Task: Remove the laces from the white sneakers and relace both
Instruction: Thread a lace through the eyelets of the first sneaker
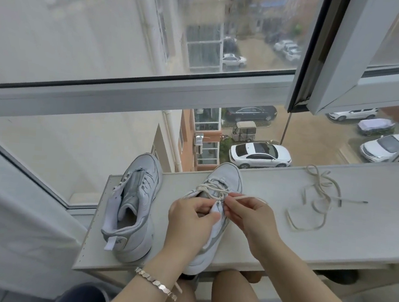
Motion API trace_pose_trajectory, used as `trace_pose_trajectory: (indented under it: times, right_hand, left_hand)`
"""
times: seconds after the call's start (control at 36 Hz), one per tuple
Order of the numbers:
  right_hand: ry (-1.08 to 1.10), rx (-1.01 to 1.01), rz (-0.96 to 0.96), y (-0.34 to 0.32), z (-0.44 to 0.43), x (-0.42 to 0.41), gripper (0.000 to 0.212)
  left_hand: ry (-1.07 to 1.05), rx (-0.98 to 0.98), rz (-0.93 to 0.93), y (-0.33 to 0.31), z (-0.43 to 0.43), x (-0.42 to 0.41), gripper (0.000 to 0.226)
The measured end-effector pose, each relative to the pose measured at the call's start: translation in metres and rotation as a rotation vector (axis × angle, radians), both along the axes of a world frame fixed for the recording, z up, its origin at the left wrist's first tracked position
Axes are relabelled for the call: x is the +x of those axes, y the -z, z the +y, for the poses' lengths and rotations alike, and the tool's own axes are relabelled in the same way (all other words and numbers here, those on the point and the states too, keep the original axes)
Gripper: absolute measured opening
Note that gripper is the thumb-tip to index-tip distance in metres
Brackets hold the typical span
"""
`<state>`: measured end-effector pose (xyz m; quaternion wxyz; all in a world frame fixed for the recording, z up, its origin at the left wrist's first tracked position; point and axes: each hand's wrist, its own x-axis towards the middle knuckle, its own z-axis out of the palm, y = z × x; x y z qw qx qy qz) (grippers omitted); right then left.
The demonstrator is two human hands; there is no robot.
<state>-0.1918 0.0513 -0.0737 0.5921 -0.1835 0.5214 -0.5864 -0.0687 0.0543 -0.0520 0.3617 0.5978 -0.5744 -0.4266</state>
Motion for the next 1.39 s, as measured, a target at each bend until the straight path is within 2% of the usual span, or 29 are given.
trace_pose_trajectory:
  times: [0.14,0.31,0.44,0.53,0.64,0.86,1.03,1.19,1.39]
  right_hand:
    - [-0.091,0.024,0.01,-0.003,-0.002,-0.003,0.004]
    - [-0.248,0.145,-0.135,-0.008,-0.009,-0.012,0.007]
    - [-0.342,0.233,-0.152,-0.011,-0.013,-0.015,0.003]
    - [-0.343,0.223,-0.04,-0.012,-0.014,-0.014,0.004]
    - [-0.285,0.096,0.181,-0.014,-0.014,-0.014,0.008]
    - [-0.252,0.008,0.235,-0.016,-0.016,-0.014,0.016]
    - [-0.193,-0.049,0.353,-0.013,-0.015,-0.009,0.019]
    - [-0.213,-0.061,0.281,-0.017,-0.016,-0.01,0.012]
    - [-0.223,0.047,0.175,-0.022,-0.019,-0.009,0.011]
  left_hand:
    - [-0.006,0.011,0.001,0.002,-0.001,0.0,0.025]
    - [-0.033,0.036,0.014,0.005,-0.002,0.0,0.025]
    - [-0.032,0.039,0.02,0.007,-0.002,0.0,0.025]
    - [-0.03,0.037,0.012,0.008,-0.003,0.0,0.024]
    - [-0.029,0.048,0.022,0.008,-0.003,0.0,0.024]
    - [-0.013,0.04,0.004,0.008,-0.003,0.001,0.023]
    - [-0.008,0.034,-0.001,0.008,-0.003,0.001,0.021]
    - [-0.008,0.02,0.003,0.008,-0.003,0.001,0.021]
    - [-0.008,0.035,0.008,0.009,-0.004,0.001,0.022]
